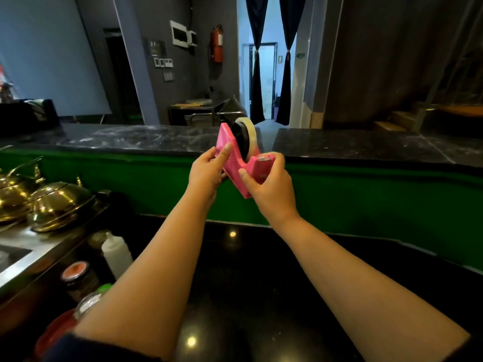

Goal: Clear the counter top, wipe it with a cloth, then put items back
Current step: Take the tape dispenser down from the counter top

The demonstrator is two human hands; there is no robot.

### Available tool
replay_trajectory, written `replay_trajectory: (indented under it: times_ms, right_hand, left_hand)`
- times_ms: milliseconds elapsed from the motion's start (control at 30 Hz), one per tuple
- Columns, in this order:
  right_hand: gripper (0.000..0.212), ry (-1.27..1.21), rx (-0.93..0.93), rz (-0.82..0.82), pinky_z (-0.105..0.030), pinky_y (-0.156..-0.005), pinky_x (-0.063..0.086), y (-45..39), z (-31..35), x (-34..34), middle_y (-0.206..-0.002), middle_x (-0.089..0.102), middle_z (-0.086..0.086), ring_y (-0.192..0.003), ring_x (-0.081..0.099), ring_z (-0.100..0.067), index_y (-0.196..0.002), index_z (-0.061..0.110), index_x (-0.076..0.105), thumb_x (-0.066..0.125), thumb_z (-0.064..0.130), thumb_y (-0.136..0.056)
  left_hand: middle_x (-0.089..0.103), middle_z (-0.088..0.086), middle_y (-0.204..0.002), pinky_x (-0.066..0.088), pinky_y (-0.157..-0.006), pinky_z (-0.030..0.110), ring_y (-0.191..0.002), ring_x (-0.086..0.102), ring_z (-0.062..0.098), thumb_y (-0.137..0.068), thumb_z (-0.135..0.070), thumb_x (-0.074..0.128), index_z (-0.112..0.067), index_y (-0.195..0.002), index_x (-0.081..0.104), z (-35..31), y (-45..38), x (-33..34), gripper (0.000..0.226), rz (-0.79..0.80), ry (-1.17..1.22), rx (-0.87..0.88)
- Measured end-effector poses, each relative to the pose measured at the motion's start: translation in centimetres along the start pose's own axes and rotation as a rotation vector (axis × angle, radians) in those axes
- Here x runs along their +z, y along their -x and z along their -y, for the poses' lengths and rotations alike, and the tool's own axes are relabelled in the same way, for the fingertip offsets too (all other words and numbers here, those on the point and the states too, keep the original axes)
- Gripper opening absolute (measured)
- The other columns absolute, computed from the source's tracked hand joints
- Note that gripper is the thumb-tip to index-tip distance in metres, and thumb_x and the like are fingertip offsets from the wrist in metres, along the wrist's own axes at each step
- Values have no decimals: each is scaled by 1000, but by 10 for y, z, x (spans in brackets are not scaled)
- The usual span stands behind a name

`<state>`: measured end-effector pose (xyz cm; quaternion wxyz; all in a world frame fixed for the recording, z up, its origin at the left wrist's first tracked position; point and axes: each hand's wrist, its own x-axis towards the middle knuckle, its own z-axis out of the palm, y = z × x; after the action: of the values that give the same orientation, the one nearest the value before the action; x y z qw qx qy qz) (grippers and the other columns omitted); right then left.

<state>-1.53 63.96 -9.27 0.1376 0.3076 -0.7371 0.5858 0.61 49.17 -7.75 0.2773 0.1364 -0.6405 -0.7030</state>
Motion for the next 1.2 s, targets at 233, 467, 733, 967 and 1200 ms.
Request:
replay_trajectory:
  times_ms: [233, 467, 733, 967, 1200]
  right_hand:
    - [49, -86, 150, 258, -9, -71, 46, 65, -37, 56, -103, 56, 10, -90, 58, -5, -110, 21, 41, 79, 23, -79]
    - [48, -60, 303, 391, -5, -70, 43, 135, -97, 121, -101, 58, 10, -88, 57, -3, -108, 20, 46, 81, 21, -75]
    - [52, 5, 396, 446, -17, -75, 49, 196, -141, 181, -113, 59, 2, -98, 60, -12, -116, 19, 46, 79, 26, -77]
    - [56, 55, 411, 407, -22, -79, 51, 211, -149, 205, -126, 56, -6, -111, 59, -21, -119, 17, 43, 79, 25, -77]
    - [65, 101, 421, 401, -27, -82, 53, 215, -147, 217, -130, 54, -10, -116, 57, -25, -127, 17, 39, 79, 28, -77]
  left_hand:
    - [69, 9, -115, 52, -94, 43, -103, 68, 22, -82, -34, 72, -9, -132, 55, 71, 55, -66, 58, -123, -9, -141]
    - [63, -1, -127, 47, -101, 44, -110, 62, 16, -71, -49, 59, -33, -138, 47, 186, 92, -129, 70, -238, -224, -370]
    - [48, -3, -141, 32, -99, 8, -122, 50, 7, -88, 2, 46, -24, -148, 34, 236, 156, -165, 66, -29, -755, -349]
    - [5, -9, -160, 0, -120, 40, -148, 0, 13, -99, -40, 36, -27, -153, 14, 268, 204, -192, 60, 134, -1391, -191]
    - [-8, -14, -159, -10, -117, 39, -145, -14, 5, -99, -51, 19, -35, -152, 1, 279, 218, -203, 59, 82, -1505, -141]
